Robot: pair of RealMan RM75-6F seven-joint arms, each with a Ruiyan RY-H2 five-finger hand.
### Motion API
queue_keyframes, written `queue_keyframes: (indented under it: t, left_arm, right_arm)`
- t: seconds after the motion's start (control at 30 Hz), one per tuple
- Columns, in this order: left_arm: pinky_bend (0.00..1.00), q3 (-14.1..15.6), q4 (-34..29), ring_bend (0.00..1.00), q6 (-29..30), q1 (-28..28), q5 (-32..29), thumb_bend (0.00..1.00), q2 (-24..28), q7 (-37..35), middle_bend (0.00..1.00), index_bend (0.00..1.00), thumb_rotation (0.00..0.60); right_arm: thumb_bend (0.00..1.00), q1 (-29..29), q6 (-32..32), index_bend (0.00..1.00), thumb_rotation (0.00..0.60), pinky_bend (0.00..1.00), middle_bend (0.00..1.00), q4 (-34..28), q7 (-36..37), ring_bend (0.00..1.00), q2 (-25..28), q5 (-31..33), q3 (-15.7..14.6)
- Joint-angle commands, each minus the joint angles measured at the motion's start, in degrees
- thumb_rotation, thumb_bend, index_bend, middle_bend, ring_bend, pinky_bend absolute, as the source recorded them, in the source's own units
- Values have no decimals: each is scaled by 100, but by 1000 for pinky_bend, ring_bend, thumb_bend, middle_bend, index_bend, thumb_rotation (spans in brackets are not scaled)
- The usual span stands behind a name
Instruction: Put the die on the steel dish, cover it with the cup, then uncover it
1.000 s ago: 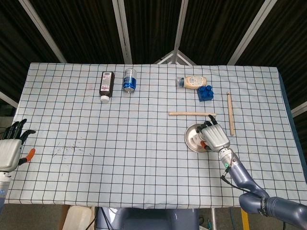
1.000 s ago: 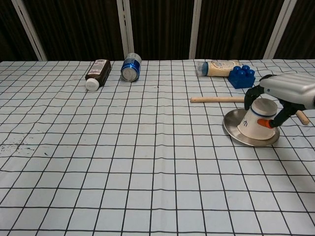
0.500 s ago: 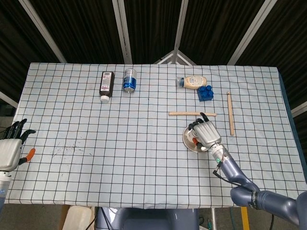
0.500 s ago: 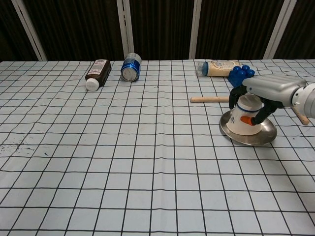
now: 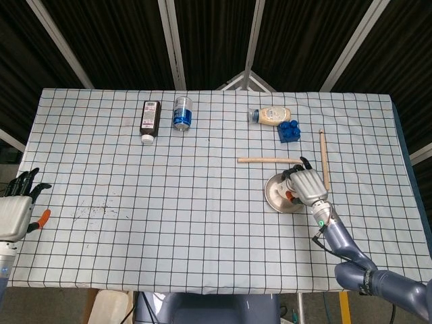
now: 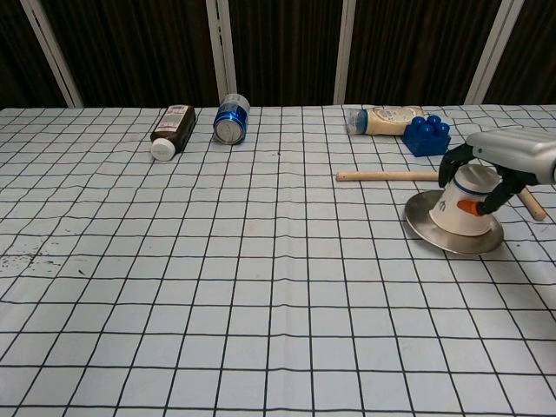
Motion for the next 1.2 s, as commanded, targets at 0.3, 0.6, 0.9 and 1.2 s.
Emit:
queue_keyframes:
  t: [0.3,0.6,0.9,1.2]
  left_arm:
    - [99,13,-16,0,9,-3,17,467,-18,59,0,269,600]
    - [99,1,10,0,6,-2,7,467,-4,4,0,269,600]
    - [99,0,26,0,-8,-11,1,468,-15,11,0,269,600]
    - [99,-6,41,0,-43,-29,-21,467,-30,27,0,269,600]
  right_arm:
    - [408,-214,349,396,600,0,508,-353,215,239,42,-609,-288]
    - [409,-42,197,395,600,0,508,-257,432,239,-164,-611,-83]
    - [408,181,-129,395,600,0,508,245,689,239,-392,-462,136]
    - [408,51,-75,395,600,0,508,374,849,239,-272,-493,74]
